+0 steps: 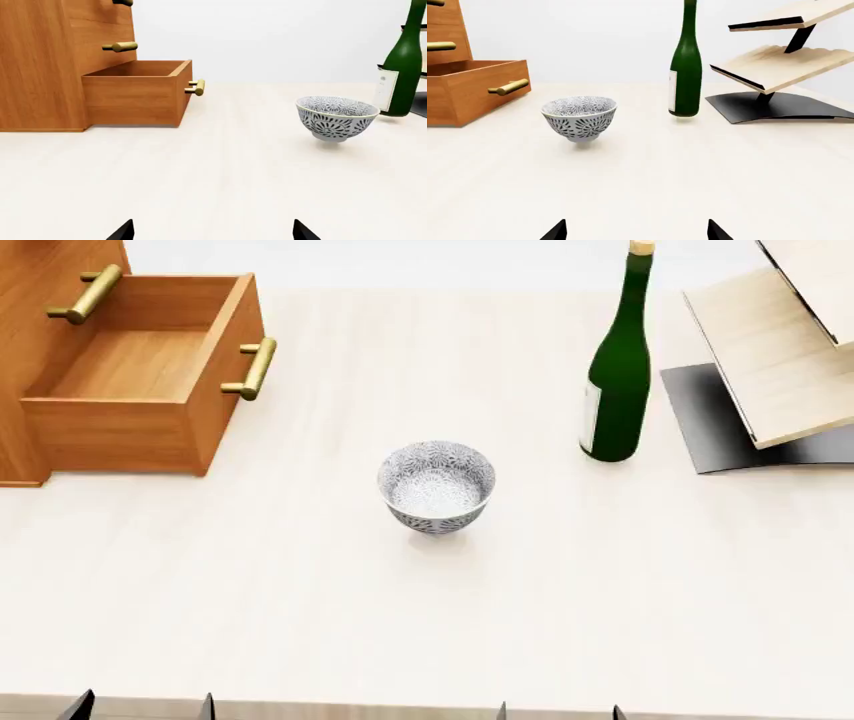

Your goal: Put the bowl in the bottom drawer of the cabinet and close it.

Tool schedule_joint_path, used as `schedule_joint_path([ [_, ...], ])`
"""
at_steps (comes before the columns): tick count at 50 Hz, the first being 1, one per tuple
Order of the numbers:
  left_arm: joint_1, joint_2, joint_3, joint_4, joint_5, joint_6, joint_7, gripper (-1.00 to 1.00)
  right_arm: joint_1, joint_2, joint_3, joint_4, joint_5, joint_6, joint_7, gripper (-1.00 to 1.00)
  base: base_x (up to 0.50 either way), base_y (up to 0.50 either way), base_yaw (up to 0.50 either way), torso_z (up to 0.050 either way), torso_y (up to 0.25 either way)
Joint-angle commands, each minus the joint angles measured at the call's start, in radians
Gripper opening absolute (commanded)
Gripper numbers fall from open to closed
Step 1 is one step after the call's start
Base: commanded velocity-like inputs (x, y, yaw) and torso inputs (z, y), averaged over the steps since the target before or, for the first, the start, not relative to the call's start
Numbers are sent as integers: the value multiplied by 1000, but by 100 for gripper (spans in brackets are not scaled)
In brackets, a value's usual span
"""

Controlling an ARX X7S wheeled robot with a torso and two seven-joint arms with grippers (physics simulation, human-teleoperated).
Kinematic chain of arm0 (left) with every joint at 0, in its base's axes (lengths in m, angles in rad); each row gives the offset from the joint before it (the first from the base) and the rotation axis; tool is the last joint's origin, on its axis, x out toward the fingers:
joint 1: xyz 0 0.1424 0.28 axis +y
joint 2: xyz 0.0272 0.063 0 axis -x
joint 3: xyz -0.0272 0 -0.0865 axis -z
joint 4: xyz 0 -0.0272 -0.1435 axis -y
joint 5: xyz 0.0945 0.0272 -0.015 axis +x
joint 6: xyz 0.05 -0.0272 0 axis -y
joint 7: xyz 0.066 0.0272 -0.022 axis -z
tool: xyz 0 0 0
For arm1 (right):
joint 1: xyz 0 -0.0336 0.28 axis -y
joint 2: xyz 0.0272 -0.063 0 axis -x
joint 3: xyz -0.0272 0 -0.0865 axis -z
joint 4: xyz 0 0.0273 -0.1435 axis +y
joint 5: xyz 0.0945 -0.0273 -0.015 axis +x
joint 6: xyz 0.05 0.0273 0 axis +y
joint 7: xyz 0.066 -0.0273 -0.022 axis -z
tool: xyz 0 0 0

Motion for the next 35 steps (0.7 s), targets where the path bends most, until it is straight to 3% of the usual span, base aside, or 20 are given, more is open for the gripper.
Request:
schedule_joint_path([
  [1,-3,-15,16,-4,-9,-1,-28,100,3,18,-20,9,8,-6,21,100,0,0,0,0,0],
  [18,13,-65,74,18,-9,-19,-99,100,-3,60,-60,-37,82,50,47,100,0,0,0,0,0],
  [31,239,-112,40,468,-65,-137,-128,100,2,85,-58,-130,139,143,62,100,0,0,0,0,0],
  [35,348,-124,27,565,-82,-96,-132,100,9,104,-70,-217,123,214,84,100,0,0,0,0,0],
])
